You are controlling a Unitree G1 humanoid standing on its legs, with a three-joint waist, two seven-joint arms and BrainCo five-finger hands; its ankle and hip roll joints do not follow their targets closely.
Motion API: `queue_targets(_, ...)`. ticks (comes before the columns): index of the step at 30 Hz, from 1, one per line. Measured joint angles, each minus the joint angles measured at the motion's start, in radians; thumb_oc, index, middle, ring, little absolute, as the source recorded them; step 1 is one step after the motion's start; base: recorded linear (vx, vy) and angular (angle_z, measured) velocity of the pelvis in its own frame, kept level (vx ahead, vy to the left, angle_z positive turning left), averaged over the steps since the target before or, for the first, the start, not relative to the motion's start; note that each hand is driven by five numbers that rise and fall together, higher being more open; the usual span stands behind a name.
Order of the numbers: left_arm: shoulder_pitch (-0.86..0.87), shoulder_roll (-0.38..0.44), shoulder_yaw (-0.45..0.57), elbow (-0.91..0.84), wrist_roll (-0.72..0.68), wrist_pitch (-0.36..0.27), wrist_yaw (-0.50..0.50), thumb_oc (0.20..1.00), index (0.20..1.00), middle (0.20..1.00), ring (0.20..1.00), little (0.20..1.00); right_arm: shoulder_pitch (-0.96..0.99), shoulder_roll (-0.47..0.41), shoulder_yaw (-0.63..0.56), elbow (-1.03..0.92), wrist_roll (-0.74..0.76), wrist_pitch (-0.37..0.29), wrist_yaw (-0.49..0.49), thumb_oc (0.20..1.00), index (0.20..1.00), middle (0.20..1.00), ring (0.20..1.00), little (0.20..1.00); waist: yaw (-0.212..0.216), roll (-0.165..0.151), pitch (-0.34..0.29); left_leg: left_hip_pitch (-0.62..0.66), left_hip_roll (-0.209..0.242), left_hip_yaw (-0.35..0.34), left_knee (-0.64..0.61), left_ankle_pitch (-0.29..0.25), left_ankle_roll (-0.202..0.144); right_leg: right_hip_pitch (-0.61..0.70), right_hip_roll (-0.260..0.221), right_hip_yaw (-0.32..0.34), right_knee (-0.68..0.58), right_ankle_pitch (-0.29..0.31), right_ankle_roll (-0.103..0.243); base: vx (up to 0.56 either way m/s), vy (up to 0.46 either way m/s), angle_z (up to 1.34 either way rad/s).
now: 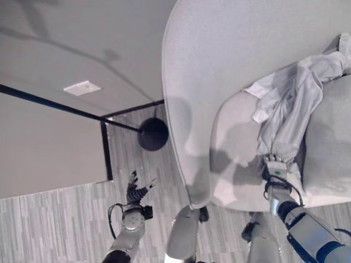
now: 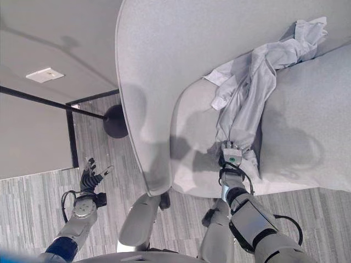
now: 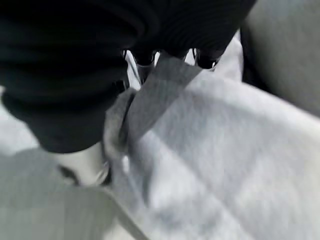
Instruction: Hang the clothes on the sofa on the clothes rack.
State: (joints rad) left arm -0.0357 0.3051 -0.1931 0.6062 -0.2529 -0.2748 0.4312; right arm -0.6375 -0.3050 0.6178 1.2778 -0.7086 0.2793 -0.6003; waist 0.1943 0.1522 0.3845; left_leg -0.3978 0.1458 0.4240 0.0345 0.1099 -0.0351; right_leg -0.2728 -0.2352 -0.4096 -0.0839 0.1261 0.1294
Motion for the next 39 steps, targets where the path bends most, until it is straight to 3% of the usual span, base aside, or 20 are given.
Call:
queue_targets(5, 0.000, -0.003, 0.004, -0.002, 0.007, 0.000, 0.021, 1.000, 1.000, 1.000, 1.000, 1.000, 0.006, -0.014, 0.000, 0.013, 0.001, -0.002, 0.025, 0.200, 0.200, 0.200, 0.200, 0.200, 0.002, 0.014, -0.010, 0.024, -0.015, -0.004, 0.000, 0.001, 0.003, 0.030, -0.014, -0.005, -0.004, 0.009, 0.014, 0.03, -0.028, 0.05)
queue_targets(13, 0.000, -0.026, 0.004, 0.028, 0.031, 0.003, 0.029, 1.000, 1.000, 1.000, 1.000, 1.000, 0.069, -0.010, -0.064, 0.020, 0.104, -0.062, 0.048, 0.200, 0.200, 0.200, 0.200, 0.200, -0.010, 0.021, -0.042, 0.085, -0.013, -0.025, 0.001, -0.006, 0.009, 0.104, -0.006, -0.017, -0.012, 0.007, 0.018, 0.04, -0.047, 0.04)
queue_targets(15, 0.009, -0.026, 0.009, 0.040, 0.029, 0.006, 0.032, 1.000, 1.000, 1.000, 1.000, 1.000, 0.107, -0.012, -0.108, -0.034, 0.164, -0.078, 0.044, 0.200, 0.200, 0.200, 0.200, 0.200, -0.025, 0.000, -0.063, 0.095, -0.011, -0.026, 0.000, -0.007, 0.007, 0.115, -0.002, -0.018, -0.012, 0.007, 0.017, 0.07, -0.058, 0.02)
queue_targets(18, 0.033, -0.021, 0.061, 0.035, 0.025, 0.024, 0.035, 1.000, 1.000, 1.000, 1.000, 1.000, 0.234, -0.080, -0.252, -0.448, 0.280, -0.112, 0.005, 0.200, 0.200, 0.200, 0.200, 0.200, -0.083, -0.059, -0.082, 0.139, -0.009, -0.021, -0.004, -0.014, -0.001, 0.152, 0.001, -0.011, -0.012, 0.004, 0.014, 0.07, -0.061, -0.08)
queue_targets(19, 0.037, -0.023, 0.071, 0.036, 0.024, 0.025, 0.035, 1.000, 1.000, 1.000, 1.000, 1.000, 0.264, -0.091, -0.274, -0.542, 0.285, -0.117, -0.008, 0.200, 0.200, 0.200, 0.200, 0.200, -0.087, -0.070, -0.090, 0.146, -0.009, -0.020, -0.004, -0.014, 0.000, 0.155, 0.000, -0.007, -0.012, 0.006, 0.016, 0.06, -0.068, -0.18)
queue_targets(21, 0.043, -0.013, 0.082, 0.036, 0.024, 0.037, 0.035, 1.000, 1.000, 1.000, 1.000, 1.000, 0.260, -0.139, -0.306, -0.618, 0.283, -0.139, -0.065, 0.200, 0.200, 0.200, 0.200, 0.200, -0.115, -0.125, -0.126, 0.175, 0.001, 0.002, -0.009, -0.018, -0.005, 0.165, 0.003, 0.010, -0.013, 0.001, 0.008, 0.07, -0.081, -0.24)
queue_targets(24, 0.060, -0.017, 0.078, 0.009, 0.038, 0.046, 0.032, 1.000, 1.000, 1.000, 1.000, 1.000, 0.327, -0.183, -0.391, -0.805, 0.272, -0.138, -0.107, 0.200, 0.200, 0.200, 0.200, 0.200, -0.140, -0.162, -0.154, 0.235, 0.011, 0.006, -0.017, -0.031, -0.024, 0.219, 0.015, 0.016, -0.019, -0.011, 0.007, 0.05, -0.059, -0.08)
queue_targets(30, 0.083, -0.018, 0.037, -0.008, 0.082, 0.072, -0.005, 1.000, 1.000, 1.000, 1.000, 1.000, 0.381, -0.211, -0.464, -0.945, 0.236, -0.142, -0.119, 0.200, 0.200, 0.200, 0.200, 0.200, -0.169, -0.167, -0.199, 0.295, 0.013, 0.020, -0.039, -0.028, -0.024, 0.262, 0.020, 0.029, -0.019, -0.014, 0.005, 0.05, -0.050, -0.07)
queue_targets(39, 0.118, 0.026, -0.021, -0.093, 0.207, 0.091, -0.058, 1.000, 1.000, 1.000, 1.000, 1.000, 0.407, -0.223, -0.520, -1.095, 0.207, -0.176, -0.115, 0.200, 0.200, 0.200, 0.200, 0.200, -0.163, -0.166, -0.250, 0.362, 0.011, 0.030, -0.088, -0.006, -0.021, 0.306, 0.030, 0.036, -0.019, -0.018, 0.003, 0.01, -0.018, -0.02)
